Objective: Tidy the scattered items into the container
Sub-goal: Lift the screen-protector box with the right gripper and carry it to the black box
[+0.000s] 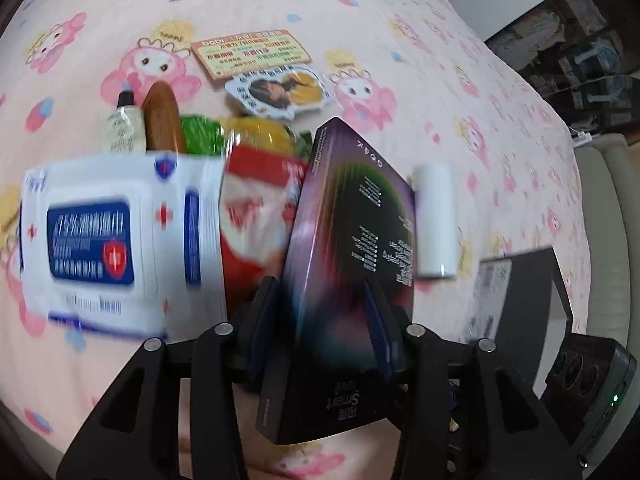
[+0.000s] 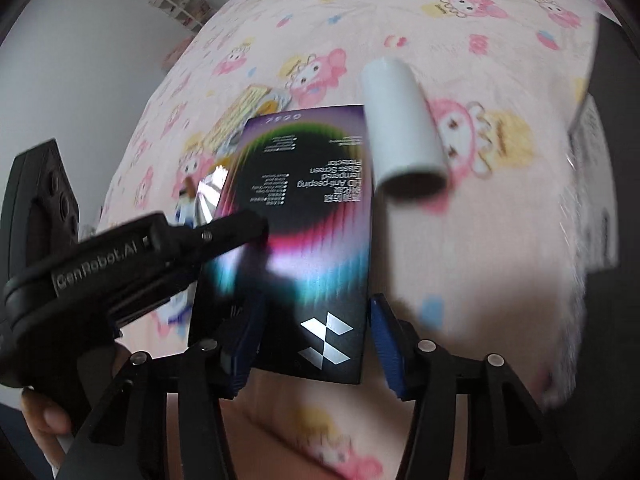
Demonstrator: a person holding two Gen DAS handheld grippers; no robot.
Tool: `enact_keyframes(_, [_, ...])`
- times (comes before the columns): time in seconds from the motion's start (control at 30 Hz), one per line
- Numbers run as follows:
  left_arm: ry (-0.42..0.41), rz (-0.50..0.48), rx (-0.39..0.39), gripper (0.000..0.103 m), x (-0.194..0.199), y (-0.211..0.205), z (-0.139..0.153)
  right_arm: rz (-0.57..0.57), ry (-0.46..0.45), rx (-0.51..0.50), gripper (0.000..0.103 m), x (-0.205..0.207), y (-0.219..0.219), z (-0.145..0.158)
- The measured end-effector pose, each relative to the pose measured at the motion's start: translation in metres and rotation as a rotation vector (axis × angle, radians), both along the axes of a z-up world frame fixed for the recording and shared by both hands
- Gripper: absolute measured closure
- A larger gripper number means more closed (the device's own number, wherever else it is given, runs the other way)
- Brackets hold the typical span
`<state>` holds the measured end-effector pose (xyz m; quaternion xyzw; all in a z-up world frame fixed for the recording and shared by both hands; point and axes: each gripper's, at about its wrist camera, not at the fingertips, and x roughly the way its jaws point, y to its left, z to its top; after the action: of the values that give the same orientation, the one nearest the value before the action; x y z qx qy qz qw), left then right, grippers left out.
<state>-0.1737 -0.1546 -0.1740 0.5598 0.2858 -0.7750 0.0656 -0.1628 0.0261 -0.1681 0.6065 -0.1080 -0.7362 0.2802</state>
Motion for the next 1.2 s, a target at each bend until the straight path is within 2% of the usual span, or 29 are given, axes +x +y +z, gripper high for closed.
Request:
enact_keyframes(0.2, [-0.028,-0.007,-0.005,0.056,0.004,0.007,-0.003,-0.046,-0.051,0.003,0.052,-0.011,0.010,-0.019])
enact_keyframes(0.23, [-0.032,-0.009,-0.006,0.051,0.005,0.008,-0.003,-0.056,-0.059,0.008,0.051,-0.014,0.010,-0.024])
enact_keyframes(0.33, [-0.040,-0.014,-0.015,0.049,0.007,0.012,-0.004,-0.068,-0.078,-0.051,0.049,-0.024,0.001,-0.033])
enact_keyframes(0.47, [0.014,-0.033,-0.018,0.051,0.015,0.011,0.010,-0.050,0.028,0.011,0.051,-0.016,-0.011,-0.013])
enact_keyframes(0.6, [0.116,-0.051,0.020,0.053,0.033,0.010,0.033,-0.036,0.106,0.029,0.055,-0.001,-0.008,0.016])
enact_keyframes(0.77, [0.200,-0.068,0.038,0.053,0.058,0.020,0.057,-0.024,0.159,0.003,0.056,0.018,0.008,0.049])
enact_keyframes(0.9, [0.251,-0.088,0.021,0.053,0.073,0.035,0.084,-0.011,0.191,-0.020,0.056,0.037,0.021,0.068])
enact_keyframes(1.07, [0.311,-0.164,0.035,0.053,0.072,0.066,0.117,-0.046,0.249,-0.108,0.057,0.058,0.069,0.105])
enact_keyframes(1.2, [0.350,-0.263,0.046,0.053,0.058,0.110,0.132,-0.113,0.283,-0.126,0.057,0.065,0.116,0.121])
